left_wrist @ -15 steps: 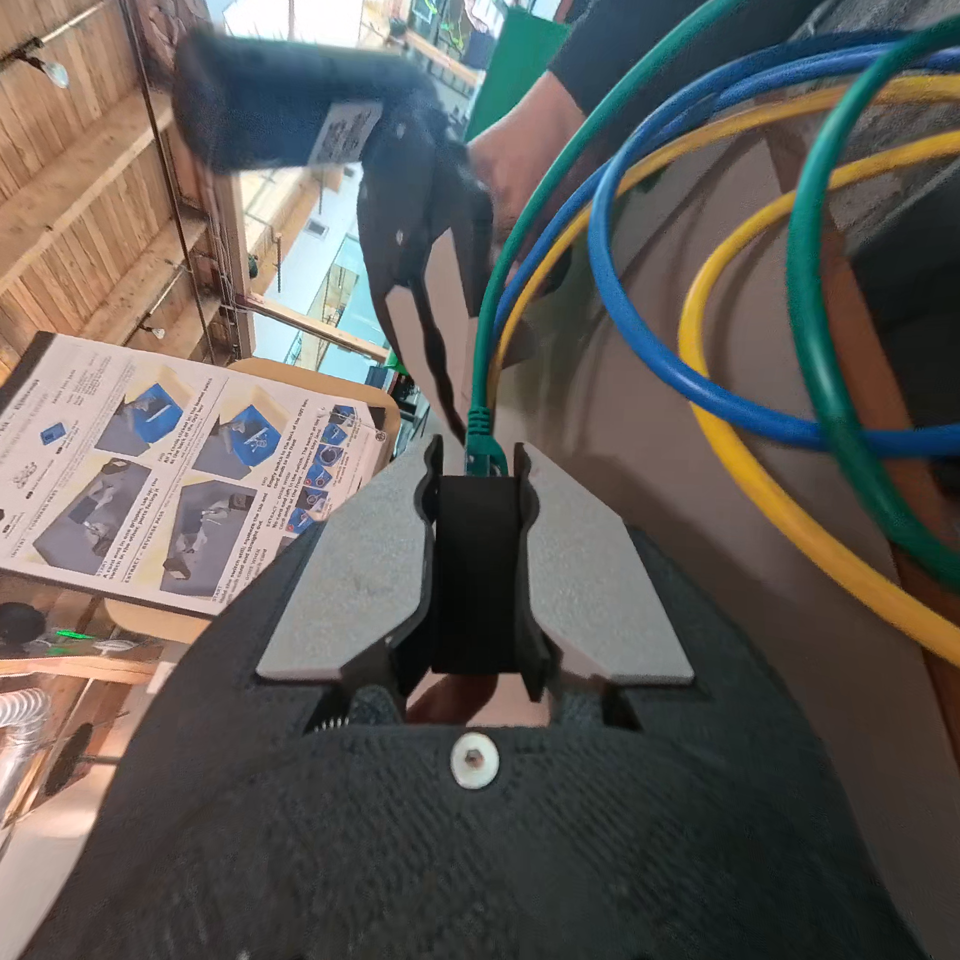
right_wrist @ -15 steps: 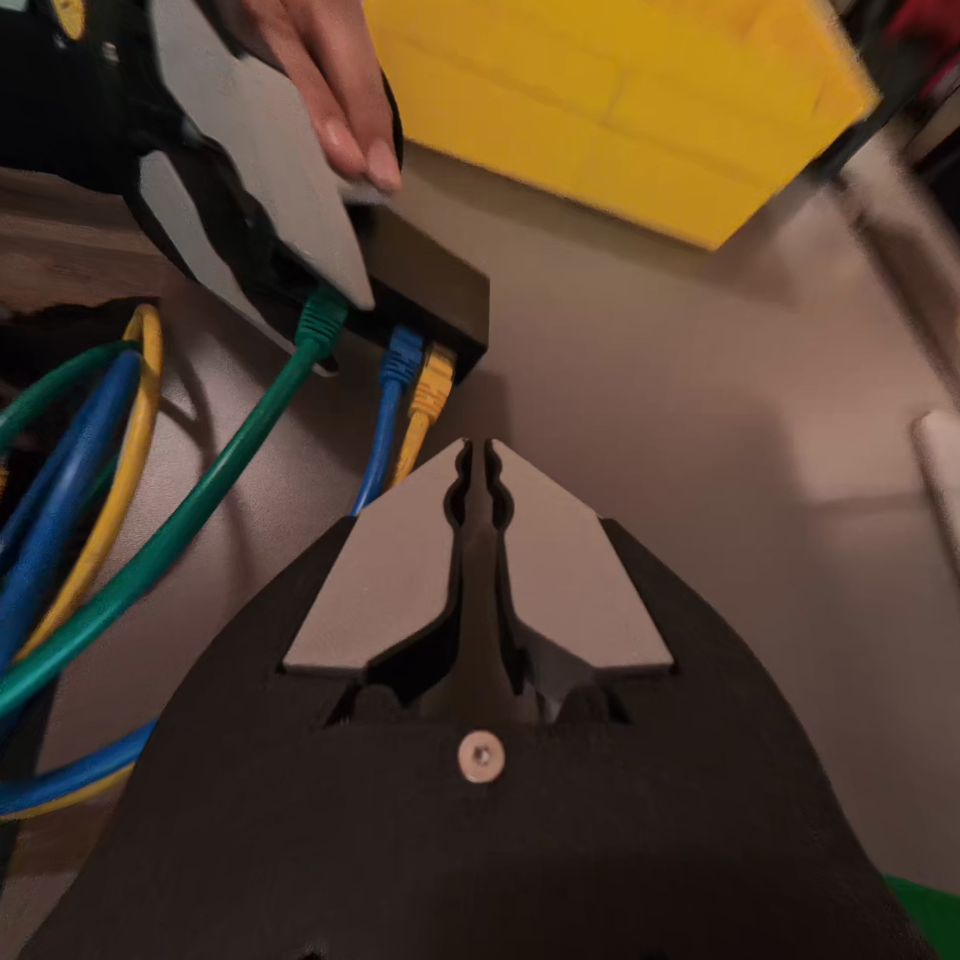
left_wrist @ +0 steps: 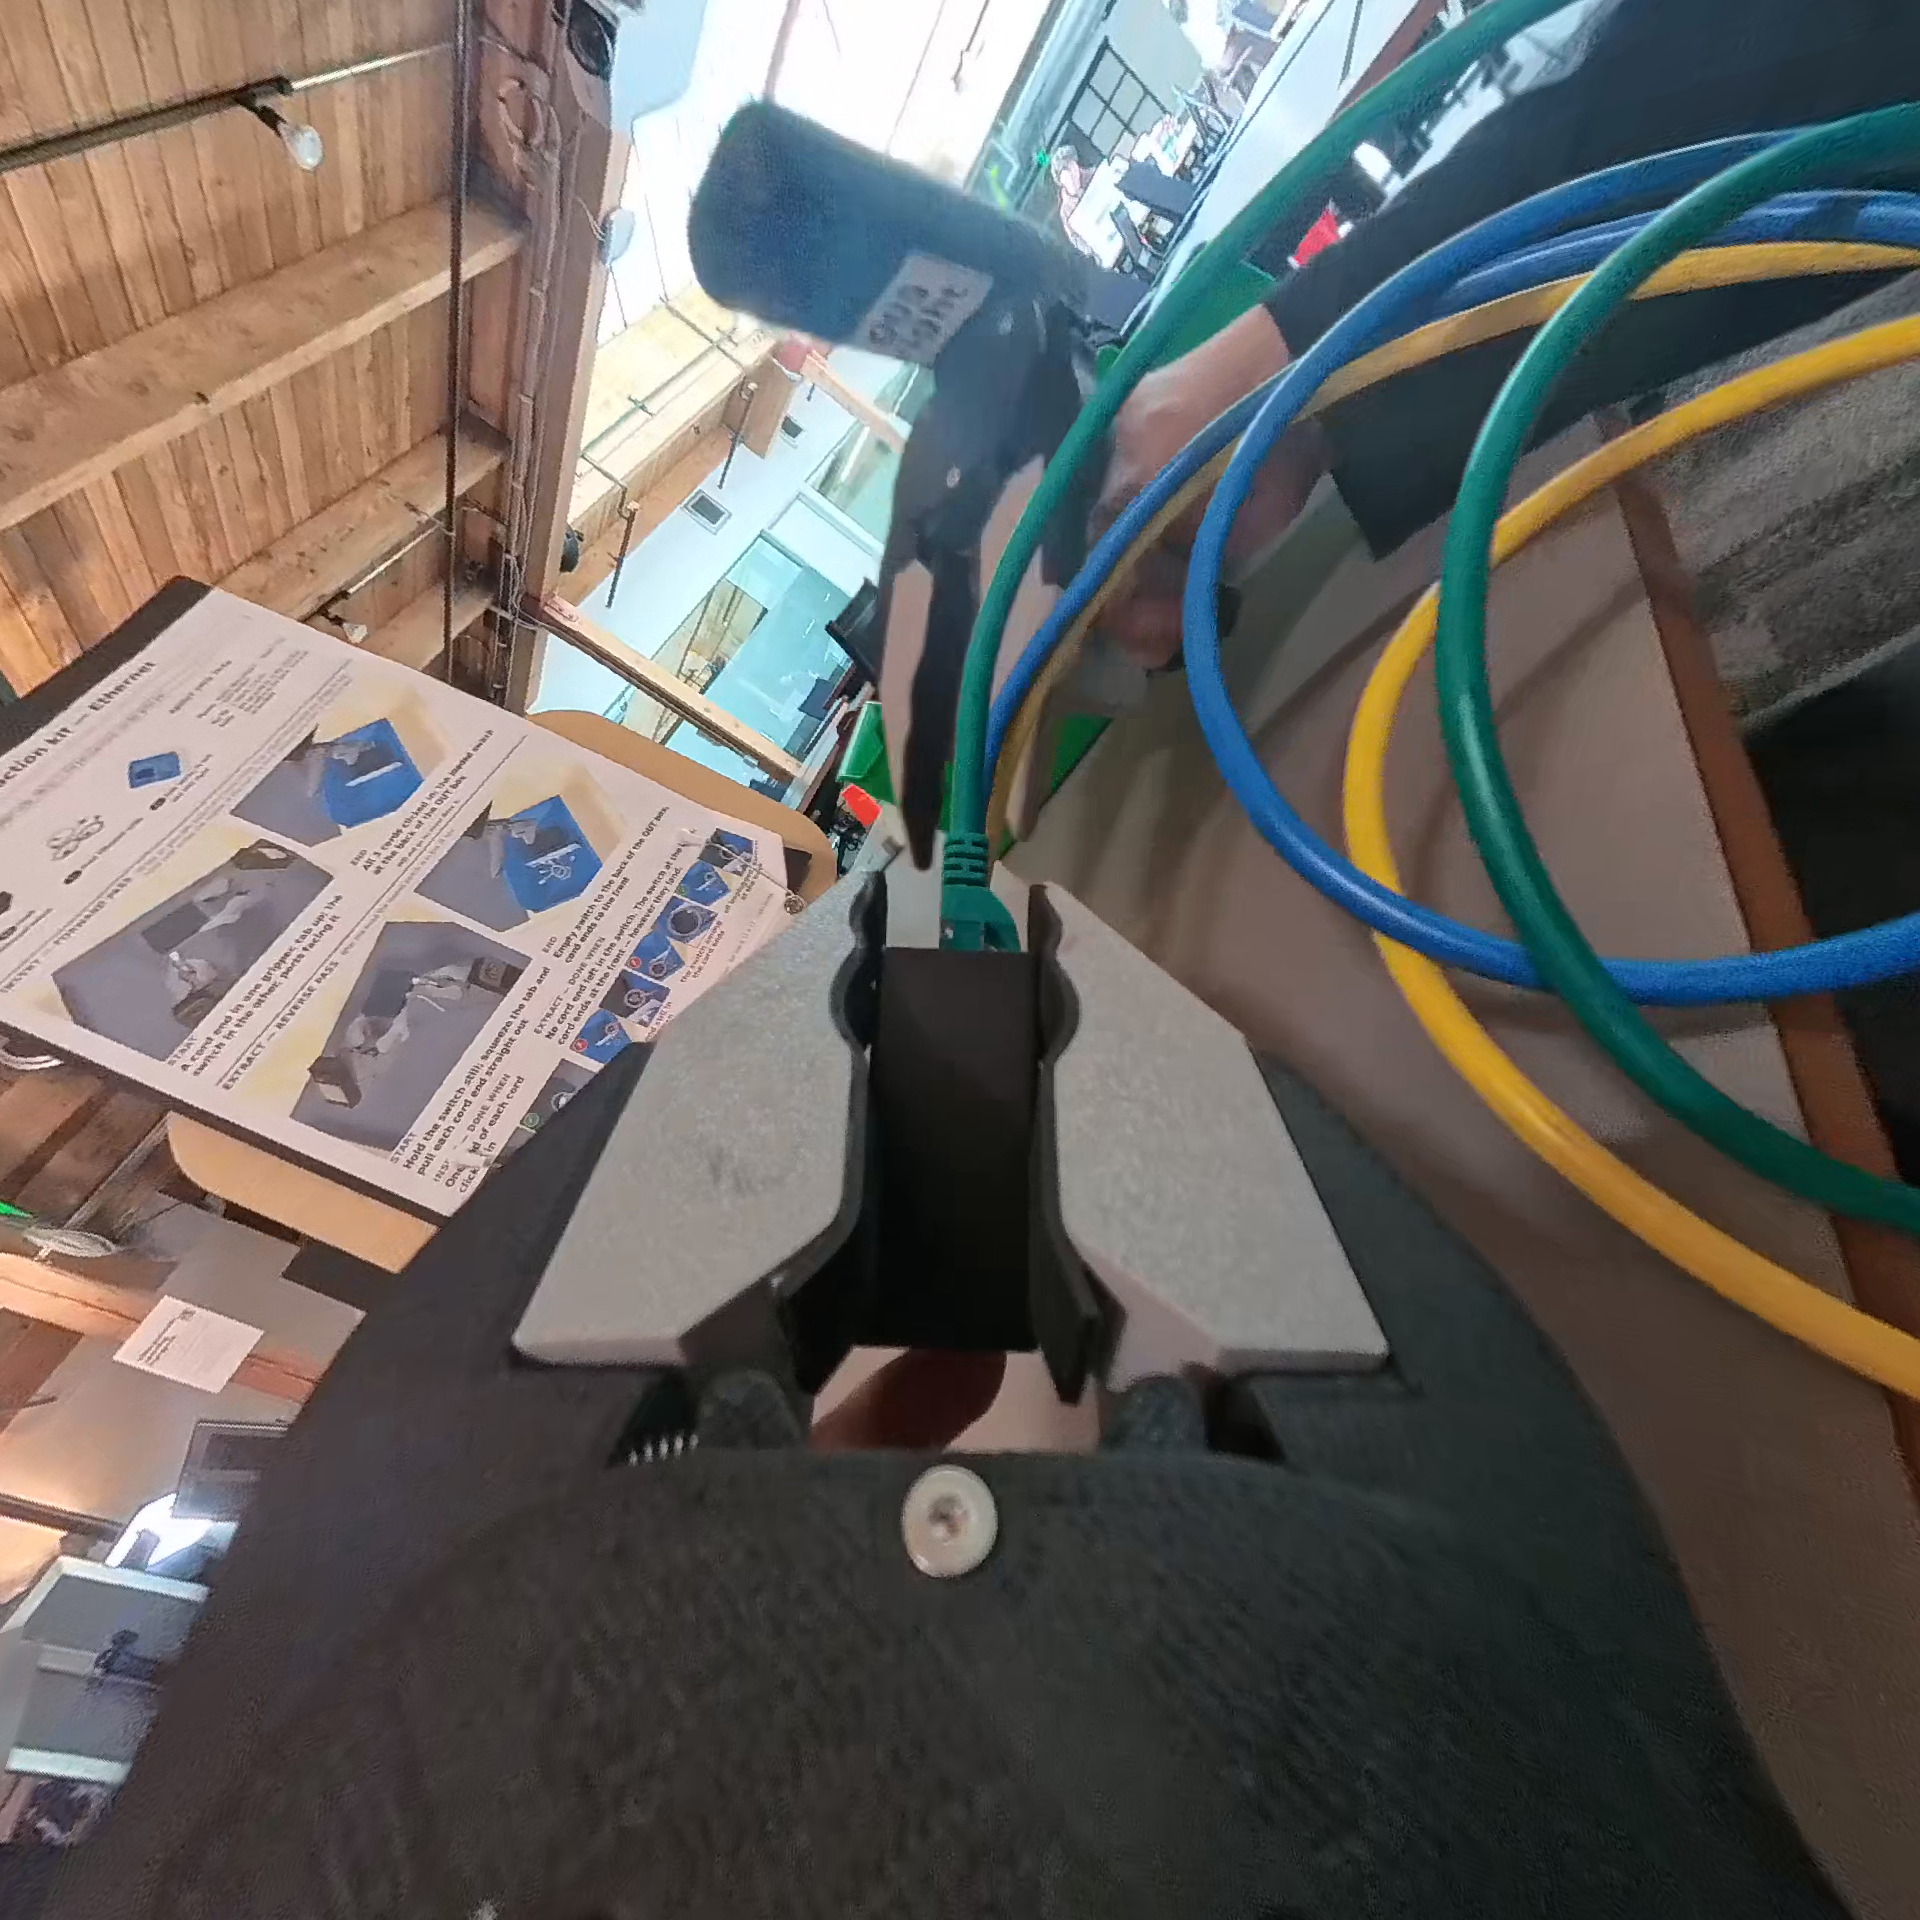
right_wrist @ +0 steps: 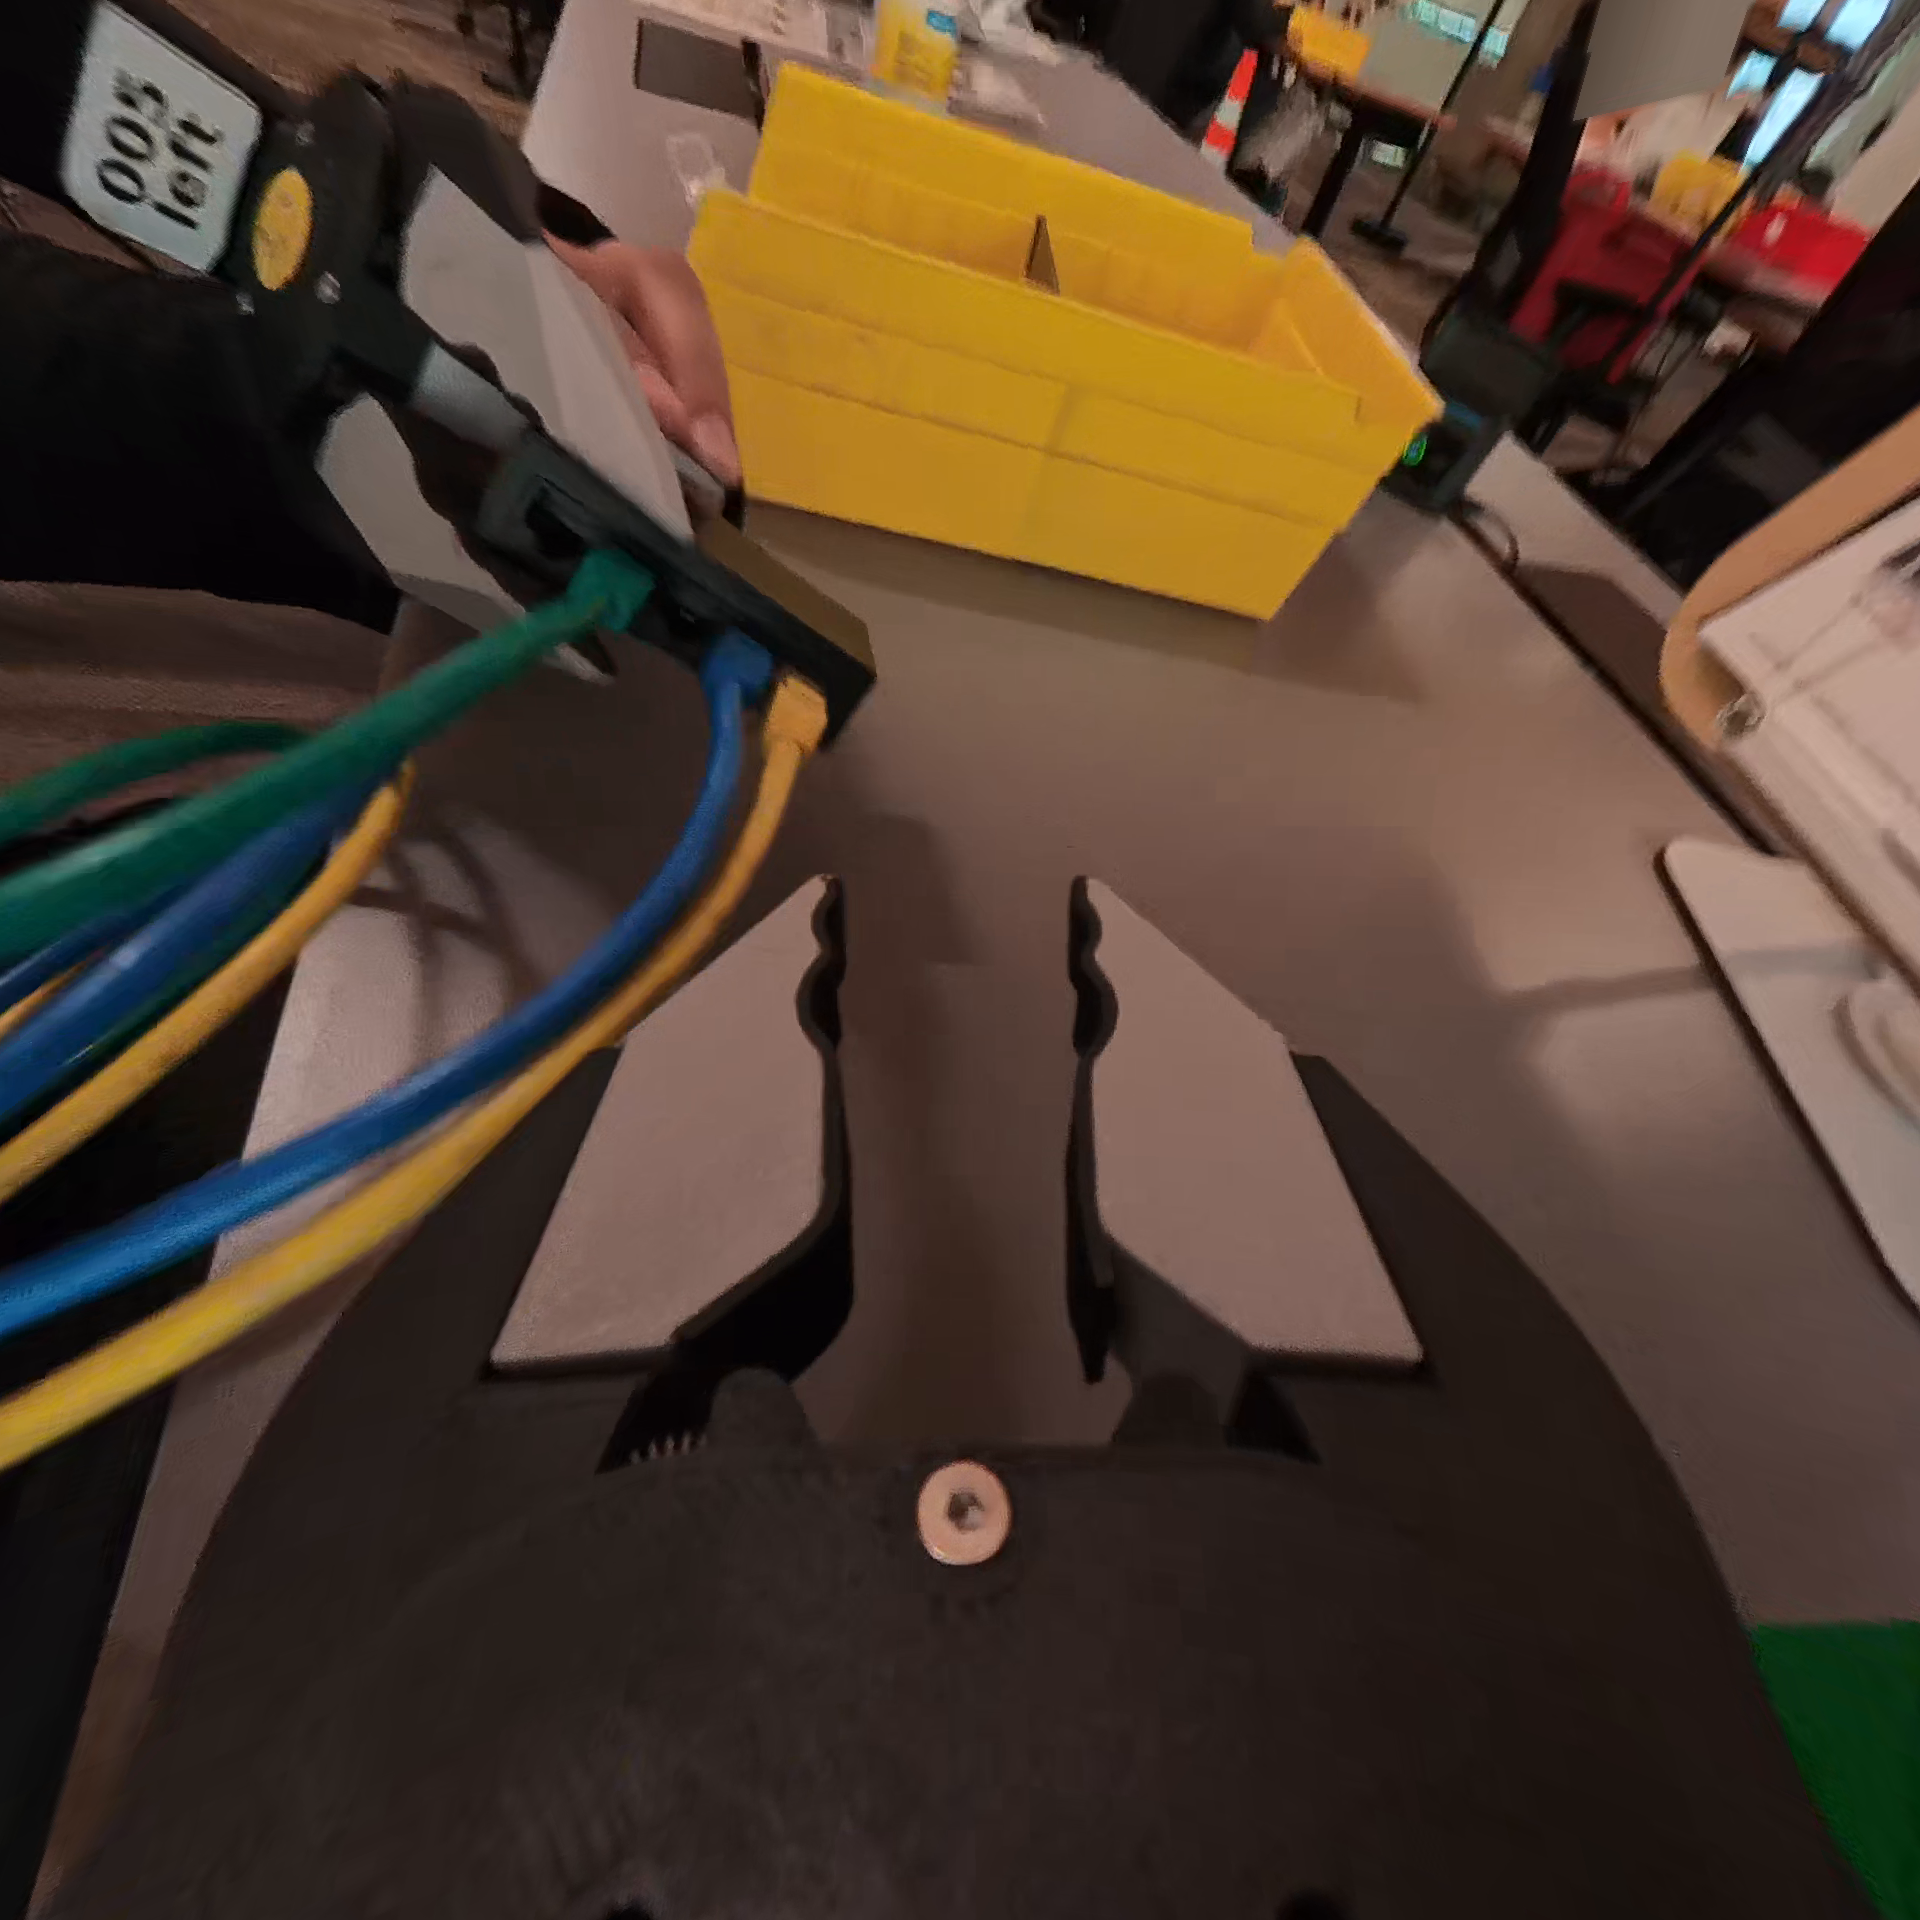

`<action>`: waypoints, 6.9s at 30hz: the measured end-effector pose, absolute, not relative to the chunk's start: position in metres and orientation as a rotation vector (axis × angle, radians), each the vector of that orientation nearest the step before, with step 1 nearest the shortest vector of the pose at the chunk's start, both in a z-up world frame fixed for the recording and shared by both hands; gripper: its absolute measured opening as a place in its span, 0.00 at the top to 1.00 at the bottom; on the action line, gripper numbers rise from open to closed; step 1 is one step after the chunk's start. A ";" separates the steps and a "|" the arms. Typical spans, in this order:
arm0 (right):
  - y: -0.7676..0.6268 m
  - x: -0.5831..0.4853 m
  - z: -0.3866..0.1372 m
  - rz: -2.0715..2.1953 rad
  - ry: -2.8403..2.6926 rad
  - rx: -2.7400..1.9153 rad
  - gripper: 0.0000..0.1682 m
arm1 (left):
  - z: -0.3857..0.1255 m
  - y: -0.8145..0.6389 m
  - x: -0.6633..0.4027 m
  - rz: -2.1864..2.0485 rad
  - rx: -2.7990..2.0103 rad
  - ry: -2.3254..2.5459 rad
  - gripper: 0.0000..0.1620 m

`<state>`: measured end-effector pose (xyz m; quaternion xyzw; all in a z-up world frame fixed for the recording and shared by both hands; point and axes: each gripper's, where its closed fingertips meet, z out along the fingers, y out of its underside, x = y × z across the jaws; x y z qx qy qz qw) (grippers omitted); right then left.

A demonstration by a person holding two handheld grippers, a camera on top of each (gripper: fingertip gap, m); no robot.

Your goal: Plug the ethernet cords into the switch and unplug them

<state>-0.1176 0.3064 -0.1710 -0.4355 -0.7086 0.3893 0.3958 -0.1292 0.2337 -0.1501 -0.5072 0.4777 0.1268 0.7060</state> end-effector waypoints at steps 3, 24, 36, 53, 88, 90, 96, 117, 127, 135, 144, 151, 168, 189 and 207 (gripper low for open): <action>0.303 -0.118 -0.191 0.984 -1.874 -1.148 0.78 | -0.149 0.233 -0.129 0.271 -1.127 1.054 0.84; 0.238 -0.132 -0.154 1.005 -1.894 -0.764 0.94 | -0.132 0.219 -0.123 -0.023 -1.119 0.959 0.84; 0.244 -0.125 -0.145 0.960 -1.922 -0.854 0.97 | -0.136 0.229 -0.128 -0.214 -1.251 0.870 0.84; 0.260 -0.124 -0.171 0.739 -2.040 -1.138 0.96 | -0.214 0.261 -0.153 0.156 -1.778 1.002 0.83; 0.252 -0.131 -0.169 0.842 -2.033 -1.240 0.96 | -0.230 0.259 -0.160 -0.231 -2.037 0.933 0.79; 0.250 -0.130 -0.168 0.850 -2.039 -1.239 0.96 | -0.229 0.257 -0.155 -0.287 -2.039 0.940 0.81; 0.242 -0.120 -0.166 0.956 -2.070 -1.290 0.97 | -0.229 0.243 -0.138 -0.575 -2.106 0.893 0.80; 0.250 -0.119 -0.166 0.996 -2.043 -1.311 0.97 | -0.241 0.255 -0.128 -0.504 -2.151 0.967 0.80; 0.243 -0.123 -0.147 0.952 -2.030 -1.148 0.97 | -0.217 0.261 -0.130 -0.337 -1.963 0.914 0.82; 0.244 -0.119 -0.143 0.923 -1.952 -1.085 0.97 | -0.203 0.257 -0.124 -0.397 -1.884 0.887 0.82; 0.246 -0.117 -0.147 1.026 -1.916 -1.100 0.97 | -0.197 0.256 -0.119 -0.440 -1.850 0.872 0.83; 0.251 -0.108 -0.165 1.199 -1.896 -1.168 0.97 | -0.207 0.256 -0.113 -0.406 -1.883 0.929 0.83; 0.286 -0.087 -0.184 0.709 -1.858 -1.401 0.99 | -0.149 0.256 -0.126 0.646 -1.544 1.105 0.82; 0.258 -0.130 -0.132 1.989 -1.409 -1.702 0.94 | -0.133 0.274 -0.171 1.013 -1.341 0.973 0.82; 0.319 -0.056 0.119 1.078 -1.191 -1.047 0.97 | -0.095 0.267 -0.247 0.999 -1.391 0.664 0.82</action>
